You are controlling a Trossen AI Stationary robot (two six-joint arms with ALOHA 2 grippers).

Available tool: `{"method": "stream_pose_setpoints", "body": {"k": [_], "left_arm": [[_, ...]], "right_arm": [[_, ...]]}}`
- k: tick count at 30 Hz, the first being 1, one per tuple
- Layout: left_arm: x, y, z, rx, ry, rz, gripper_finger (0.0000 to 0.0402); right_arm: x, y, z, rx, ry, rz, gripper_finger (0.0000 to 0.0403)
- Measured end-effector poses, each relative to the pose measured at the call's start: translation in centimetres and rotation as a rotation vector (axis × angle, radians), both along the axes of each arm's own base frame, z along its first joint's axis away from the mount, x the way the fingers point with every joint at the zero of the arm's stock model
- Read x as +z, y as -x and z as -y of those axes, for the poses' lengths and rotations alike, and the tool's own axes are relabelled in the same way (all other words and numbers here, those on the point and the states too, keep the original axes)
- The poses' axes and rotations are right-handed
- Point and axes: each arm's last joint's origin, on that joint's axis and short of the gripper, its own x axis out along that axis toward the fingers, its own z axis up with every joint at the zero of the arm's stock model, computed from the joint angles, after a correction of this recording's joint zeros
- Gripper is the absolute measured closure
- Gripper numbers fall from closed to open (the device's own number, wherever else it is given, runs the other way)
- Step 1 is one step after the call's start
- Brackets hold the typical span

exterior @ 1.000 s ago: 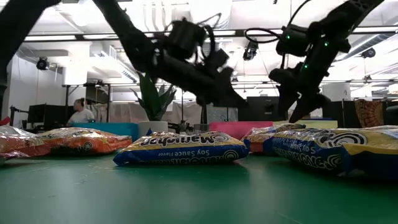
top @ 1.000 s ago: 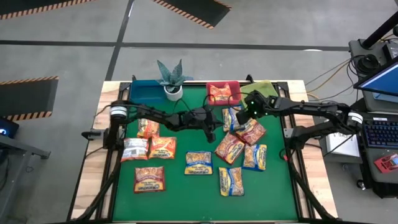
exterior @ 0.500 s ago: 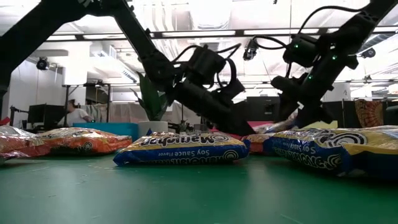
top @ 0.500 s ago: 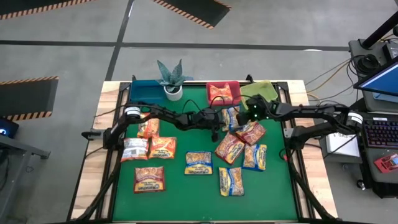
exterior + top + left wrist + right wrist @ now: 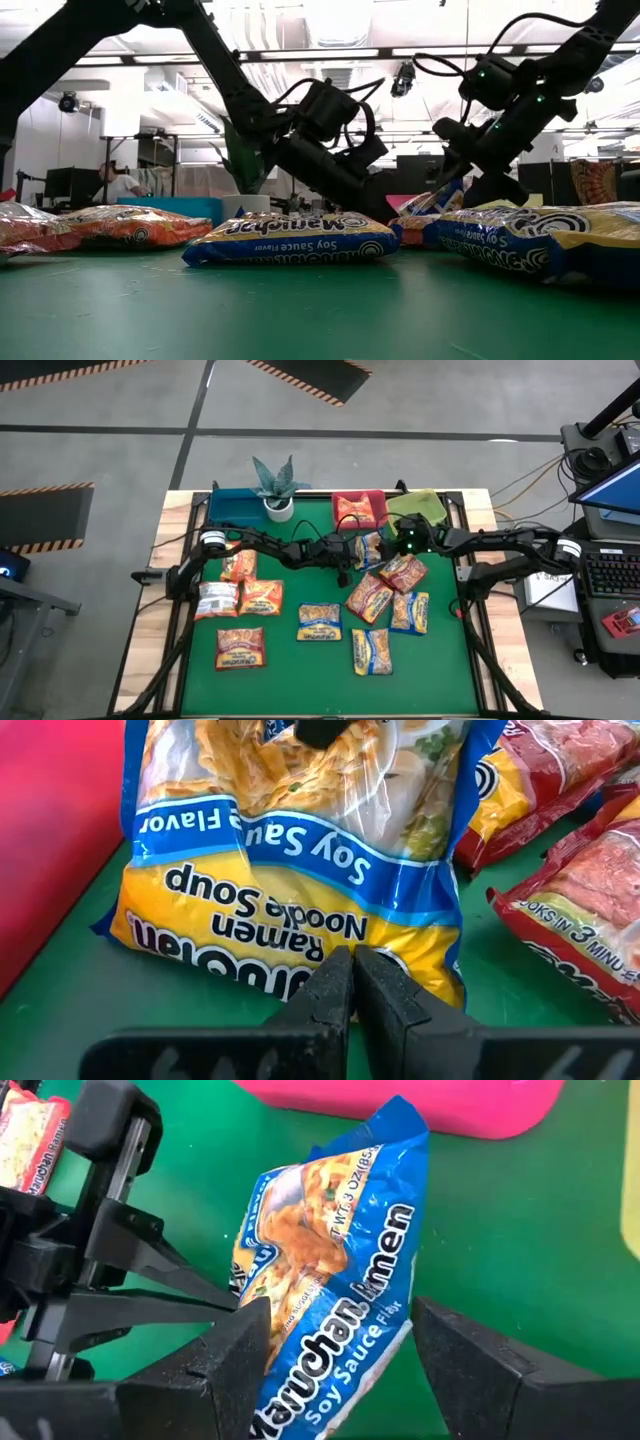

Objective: Sort Maruchan noodles
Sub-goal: Put the blue noodle pack into the yellow bin

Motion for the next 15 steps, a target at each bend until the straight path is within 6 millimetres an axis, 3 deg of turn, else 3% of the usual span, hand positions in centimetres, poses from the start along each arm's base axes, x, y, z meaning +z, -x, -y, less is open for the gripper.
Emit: {"method": "stream_pose_setpoints", "body": {"k": [10,15], "left_arm": [[0.0,0.0,0.0,0.0,0.0,-0.001,0.0402],[0.0,0.0,0.0,-0.001,0.0,-0.001,0.0402]], "right_arm": [[-1.6,-1.7,0.3,0.037,-0.029,0.058,0.0175],[-2.0,-1.8,0.4,0.033,-0.042,0.052,0.0215]]}}
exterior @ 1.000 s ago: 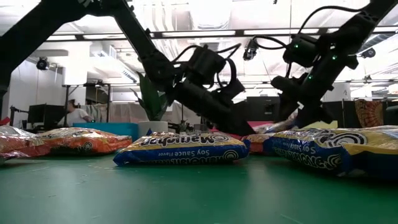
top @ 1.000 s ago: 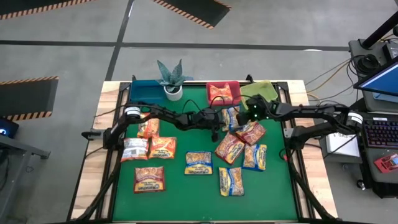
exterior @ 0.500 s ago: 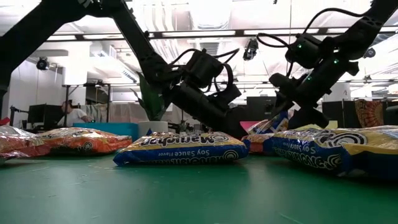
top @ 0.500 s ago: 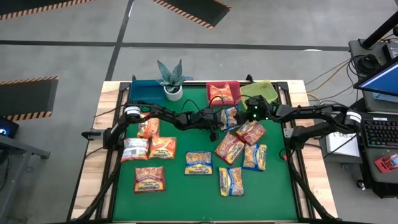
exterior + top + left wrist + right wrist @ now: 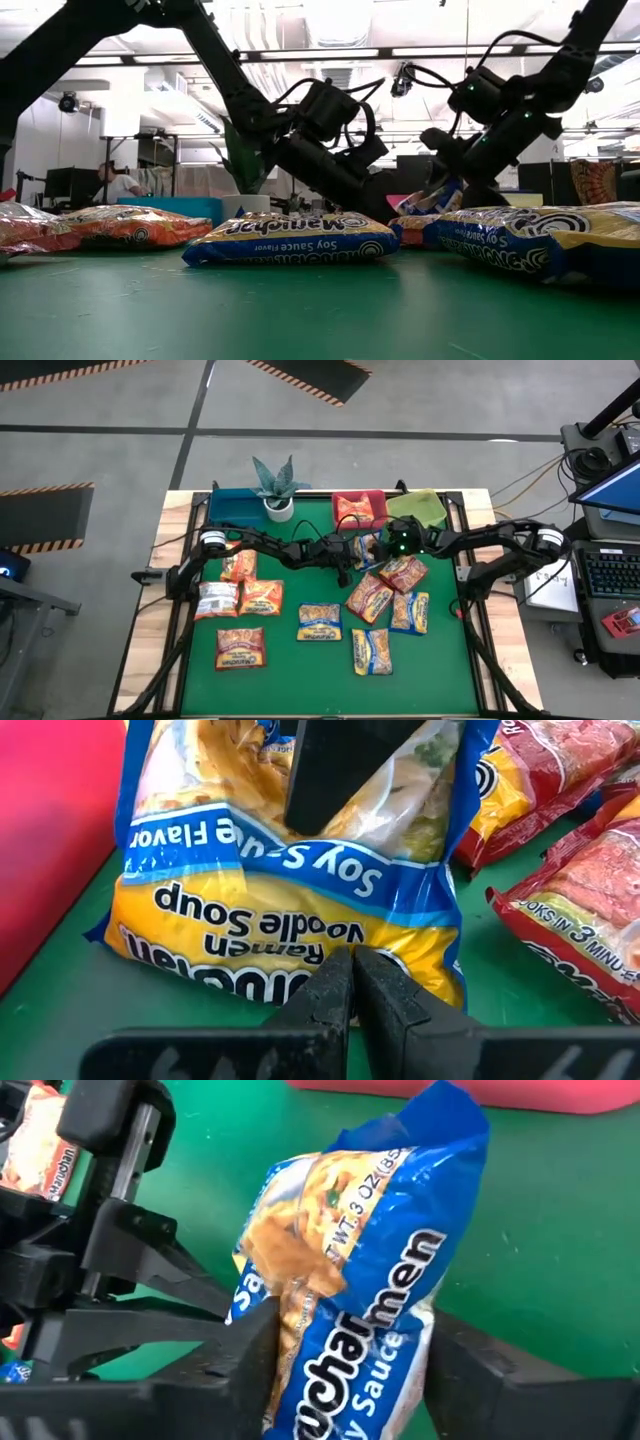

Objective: Sort Maruchan noodles
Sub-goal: Put the blue noodle pack into the yellow bin

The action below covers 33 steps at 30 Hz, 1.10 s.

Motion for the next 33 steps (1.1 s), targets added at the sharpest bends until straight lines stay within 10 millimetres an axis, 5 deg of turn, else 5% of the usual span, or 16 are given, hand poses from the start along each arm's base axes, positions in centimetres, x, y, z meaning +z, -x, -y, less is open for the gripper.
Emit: {"method": "stream_pose_setpoints", "body": {"k": [7,13,26,33], "left_arm": [[0.1,0.0,0.1,-0.005,0.005,-0.004,0.0402],[1.7,0.7,0.4,-0.016,0.022,-0.073,0.0402],[10.0,4.9,1.2,-0.077,-0.092,-0.024,0.0402],[14.3,9.2,2.0,-0.082,-0.138,0.088,0.0402]], "right_arm": [[0.4,0.0,-0.1,0.013,0.009,0.014,0.0312],[1.4,0.3,-0.3,0.034,0.015,0.056,0.0328],[4.9,1.0,-0.7,0.031,0.085,0.197,0.0331],[10.6,0.7,0.1,0.03,0.198,0.149,0.0332]]}}
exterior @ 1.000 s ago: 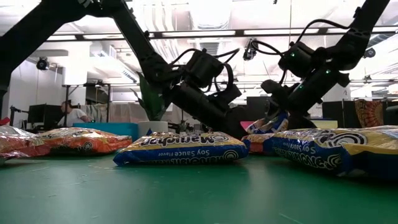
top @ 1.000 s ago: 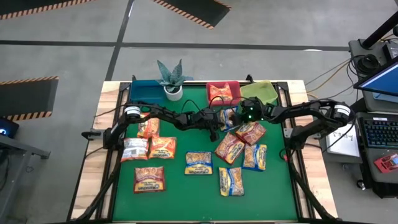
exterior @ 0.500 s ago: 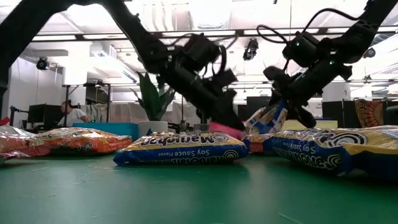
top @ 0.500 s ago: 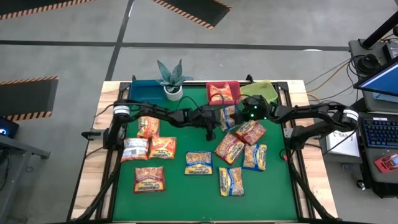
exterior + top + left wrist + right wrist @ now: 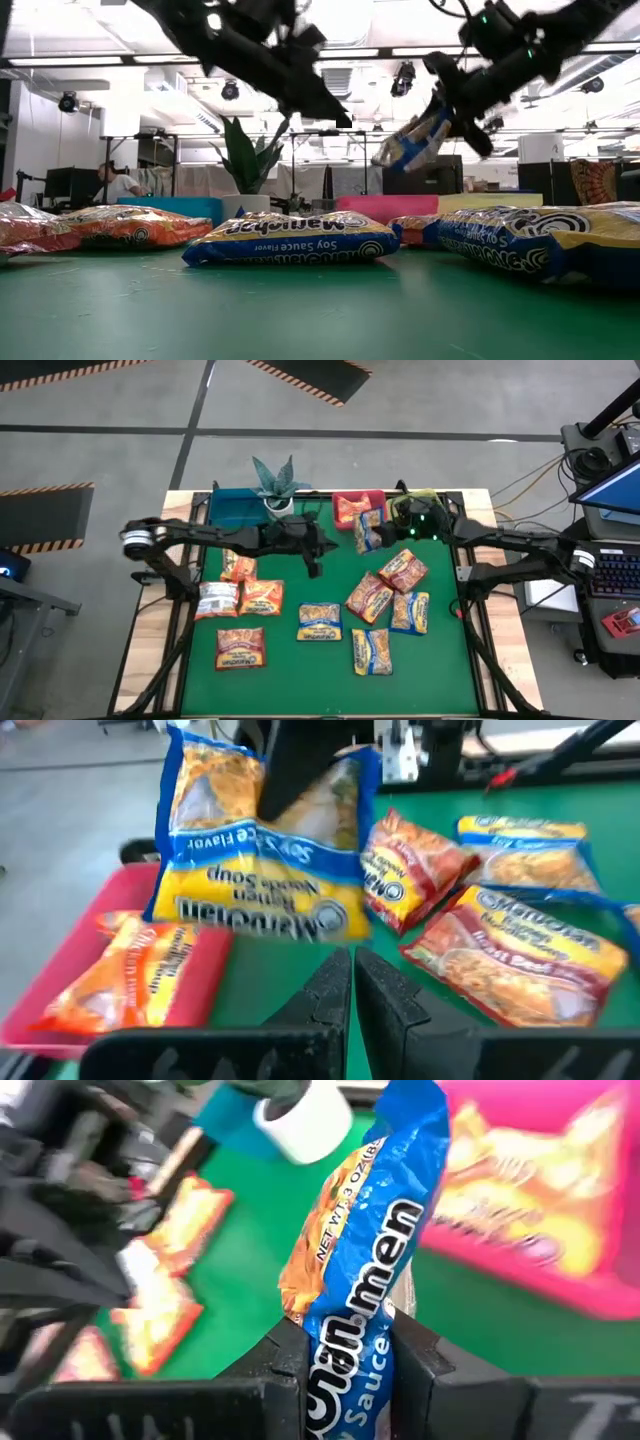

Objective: Sort Maruchan noodles
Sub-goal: Put the blue noodle pack into the yellow bin

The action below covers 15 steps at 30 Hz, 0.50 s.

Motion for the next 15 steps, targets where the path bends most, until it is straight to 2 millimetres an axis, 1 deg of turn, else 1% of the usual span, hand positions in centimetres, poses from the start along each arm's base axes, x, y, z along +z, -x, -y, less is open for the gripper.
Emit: {"method": "stream_pose_setpoints", "body": {"k": [5,8,11,15], "left_arm": [[1.1,2.4,0.5,0.0,-0.007,0.037,0.0402],[1.3,3.4,0.6,0.001,-0.009,0.058,0.0402],[1.2,4.0,0.7,0.006,-0.001,0.056,0.0402],[0.9,4.4,0.8,0.008,0.003,0.049,0.0402]], "right_arm": [[4.5,0.6,1.7,-0.05,0.065,-0.251,0.0337],[6.6,1.3,3.1,-0.084,0.074,-0.42,0.0343],[8.1,1.7,4.9,-0.103,0.079,-0.523,0.0348],[8.6,2.3,7.6,-0.123,0.059,-0.611,0.0355]]}}
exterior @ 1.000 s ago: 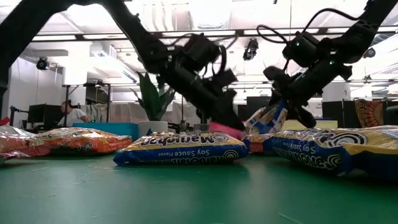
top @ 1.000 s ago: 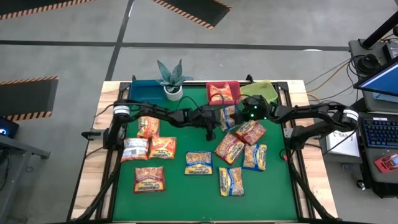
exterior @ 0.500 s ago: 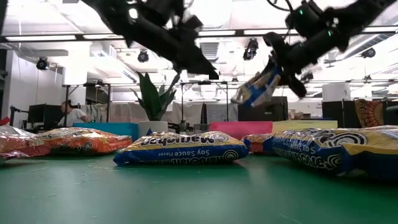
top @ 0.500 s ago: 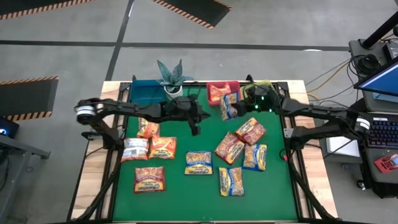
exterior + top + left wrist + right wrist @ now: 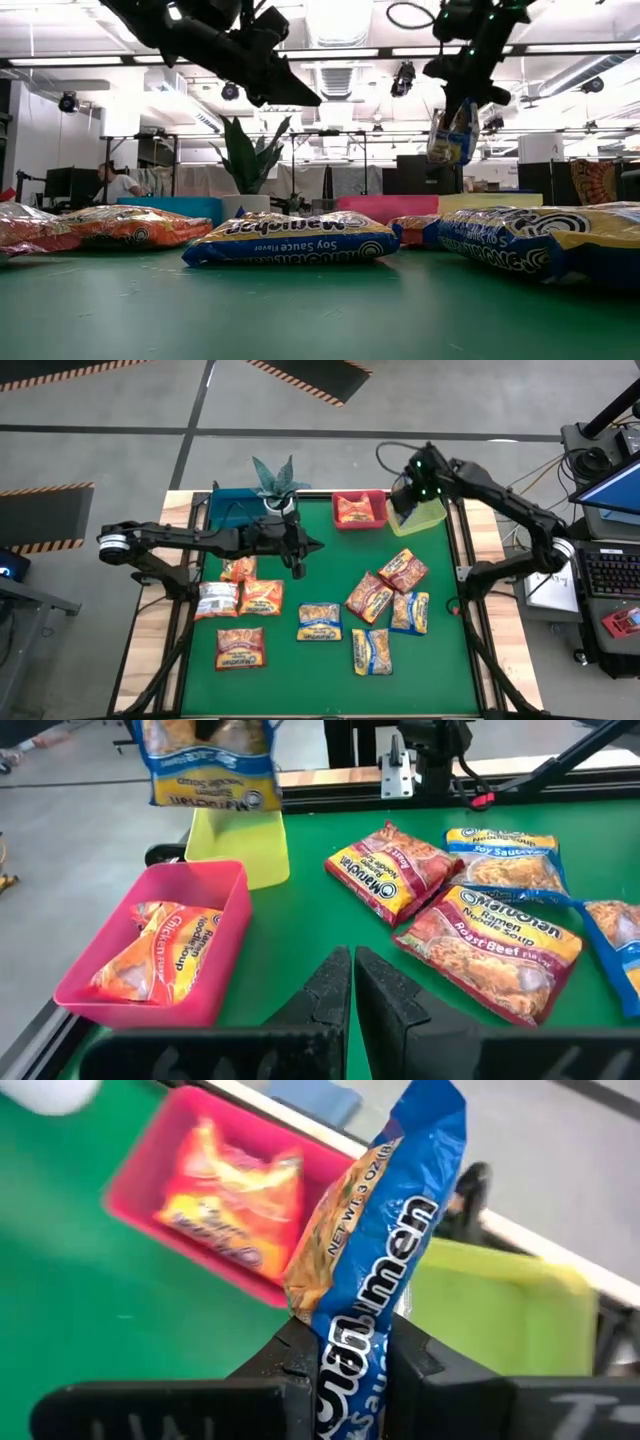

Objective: Sort Maruchan noodles
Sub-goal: Put the blue noodle pack into the yellow bin

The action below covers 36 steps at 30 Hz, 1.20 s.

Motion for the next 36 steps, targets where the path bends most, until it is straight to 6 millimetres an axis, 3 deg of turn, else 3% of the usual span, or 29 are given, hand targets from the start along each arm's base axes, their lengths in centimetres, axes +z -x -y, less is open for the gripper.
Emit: {"method": "stream_pose_setpoints", "body": {"k": [8,17,23,28,36], "left_arm": [[0.6,0.5,-0.2,0.069,-0.079,-0.012,0.0402],[2.6,2.4,0.0,0.111,-0.138,0.029,0.0402],[2.4,3.3,0.2,0.109,-0.143,0.026,0.0402],[2.2,3.8,0.2,0.118,-0.147,0.026,0.0402],[2.4,3.9,0.2,0.118,-0.149,0.042,0.0402]], "right_arm": [[-2.7,1.8,3.5,-0.044,-0.141,-0.188,0.0365],[-4.9,1.9,4.6,-0.053,-0.189,-0.242,0.0365],[-5.5,1.6,5.1,-0.057,-0.189,-0.241,0.0365],[-5.3,1.5,5.3,-0.051,-0.173,-0.233,0.0365],[-2.5,1.1,5.8,-0.07,-0.076,-0.151,0.0365]]}}
